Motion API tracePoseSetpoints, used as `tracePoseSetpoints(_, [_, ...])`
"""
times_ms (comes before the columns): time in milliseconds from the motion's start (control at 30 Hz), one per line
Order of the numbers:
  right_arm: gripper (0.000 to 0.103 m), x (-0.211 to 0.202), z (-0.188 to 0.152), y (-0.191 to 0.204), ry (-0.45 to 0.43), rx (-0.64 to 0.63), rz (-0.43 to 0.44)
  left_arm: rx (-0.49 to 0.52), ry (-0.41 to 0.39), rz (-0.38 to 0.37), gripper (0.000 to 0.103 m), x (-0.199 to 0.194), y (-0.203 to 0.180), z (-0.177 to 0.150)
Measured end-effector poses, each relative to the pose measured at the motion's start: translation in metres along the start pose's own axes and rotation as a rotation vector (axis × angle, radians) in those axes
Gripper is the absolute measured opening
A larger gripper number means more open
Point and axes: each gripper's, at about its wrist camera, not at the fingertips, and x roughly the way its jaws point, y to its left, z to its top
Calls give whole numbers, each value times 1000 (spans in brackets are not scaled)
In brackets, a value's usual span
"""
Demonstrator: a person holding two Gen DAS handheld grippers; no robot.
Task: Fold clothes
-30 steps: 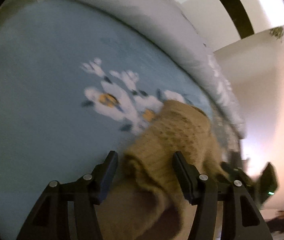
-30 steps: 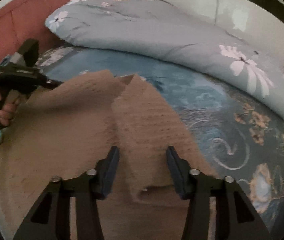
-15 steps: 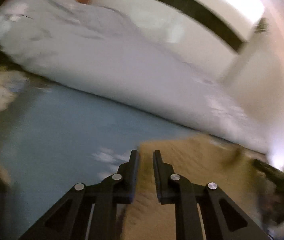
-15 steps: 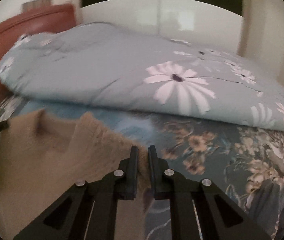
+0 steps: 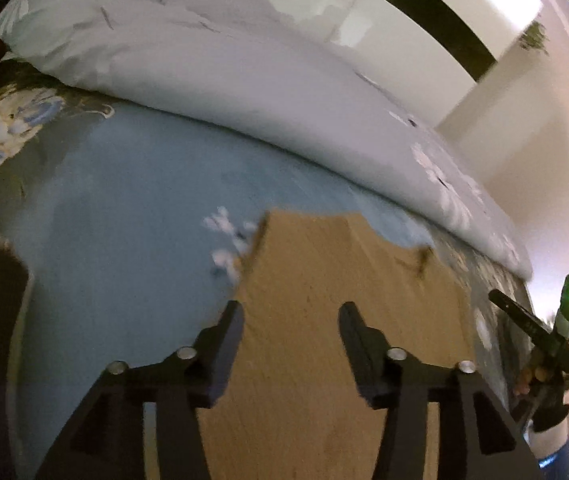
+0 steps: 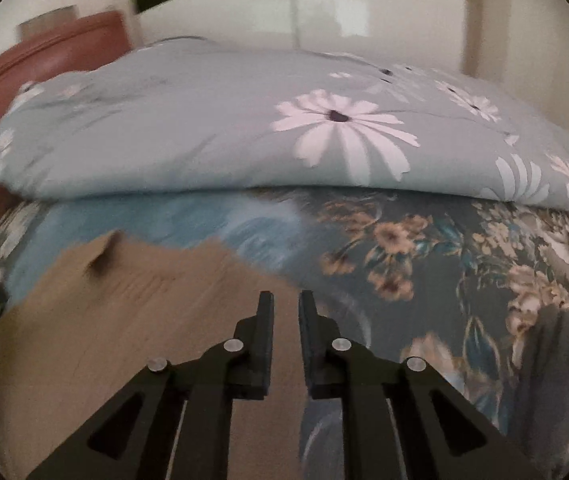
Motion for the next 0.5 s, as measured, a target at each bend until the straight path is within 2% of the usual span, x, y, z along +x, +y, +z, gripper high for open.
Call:
tracePoseSetpoints(33, [33,-14,-14,6,5,-19,32,18,0,10,57,-7,-2,-8])
tracePoseSetpoints(100, [40,-37,-43,18,20,-55,70,56,-9,41,59,-26,-9,-29])
tracePoseSetpoints(200, [40,-67,-86,25,51,-69,95,87,-15,75,61,-52,-10,-64])
tracePoseSetpoints(367, [45,-106,-157,16,84,58,145,103,-19,77,66,-87,-12,-118])
tracePoseSetpoints(500, [47,-128,-201,7,113,146,163,46,-19,83,68,-111,9,-162])
